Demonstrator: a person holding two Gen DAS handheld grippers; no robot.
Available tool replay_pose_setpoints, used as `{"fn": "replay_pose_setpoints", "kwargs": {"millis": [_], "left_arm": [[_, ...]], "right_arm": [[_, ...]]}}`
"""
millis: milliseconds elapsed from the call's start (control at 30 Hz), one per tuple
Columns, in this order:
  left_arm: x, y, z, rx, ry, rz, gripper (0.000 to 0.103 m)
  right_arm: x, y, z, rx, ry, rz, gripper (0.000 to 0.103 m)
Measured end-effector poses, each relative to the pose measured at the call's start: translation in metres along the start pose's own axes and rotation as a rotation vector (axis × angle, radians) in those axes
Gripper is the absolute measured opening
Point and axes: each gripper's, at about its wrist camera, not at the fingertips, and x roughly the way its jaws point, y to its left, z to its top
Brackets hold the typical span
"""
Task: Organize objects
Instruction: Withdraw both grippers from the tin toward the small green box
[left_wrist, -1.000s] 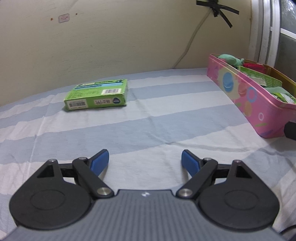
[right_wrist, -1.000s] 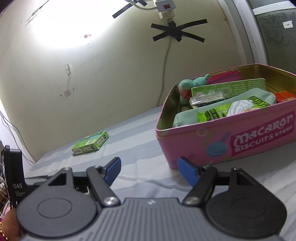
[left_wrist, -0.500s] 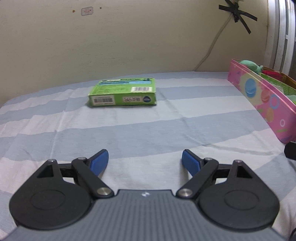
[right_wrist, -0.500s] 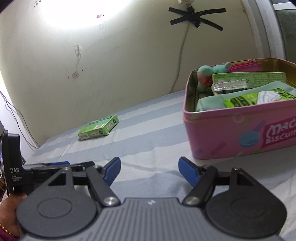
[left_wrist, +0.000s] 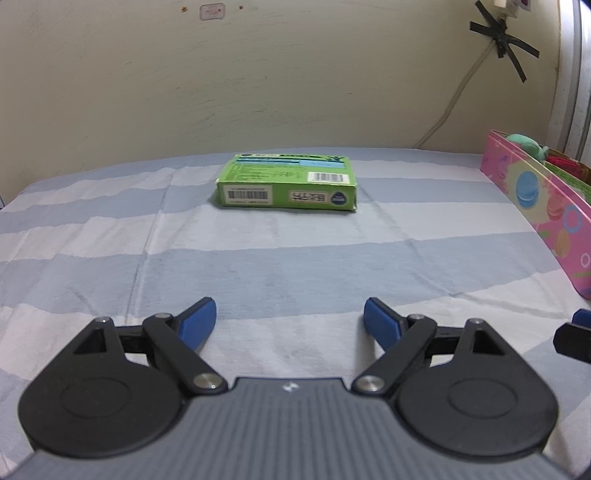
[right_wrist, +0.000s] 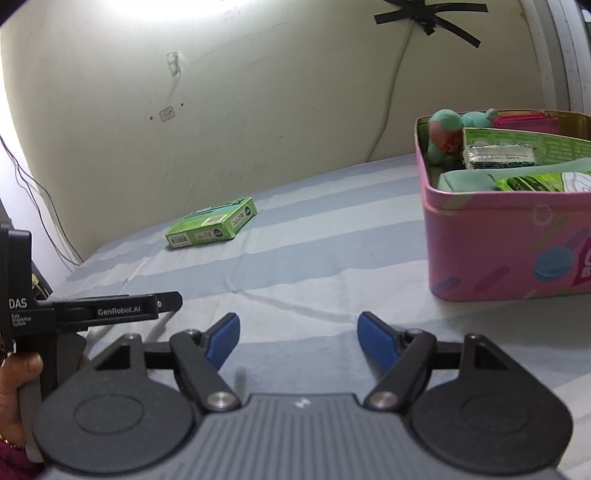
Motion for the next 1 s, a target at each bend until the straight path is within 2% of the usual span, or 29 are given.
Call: {"fn": "replay_pose_setpoints", "kwargs": {"millis": [367, 600, 1000], "left_arm": [[0.005, 0.027, 0.004, -0.070, 0.006, 0.027, 0.096], [0.006, 0.031, 0.004, -0.080, 0.010, -0.006, 0.103], [0.002, 0.040, 0.003, -0.139, -0.010, -0.058, 0.103]], "right_arm": [[0.013, 0.017, 0.001, -0.047, 0.017, 0.004, 0.076], [0.013, 0.024, -0.004, -0.089, 0.006, -0.015, 0.077], [0.016, 0.028, -0.004, -0.127, 0.018, -0.031, 0.082]]}}
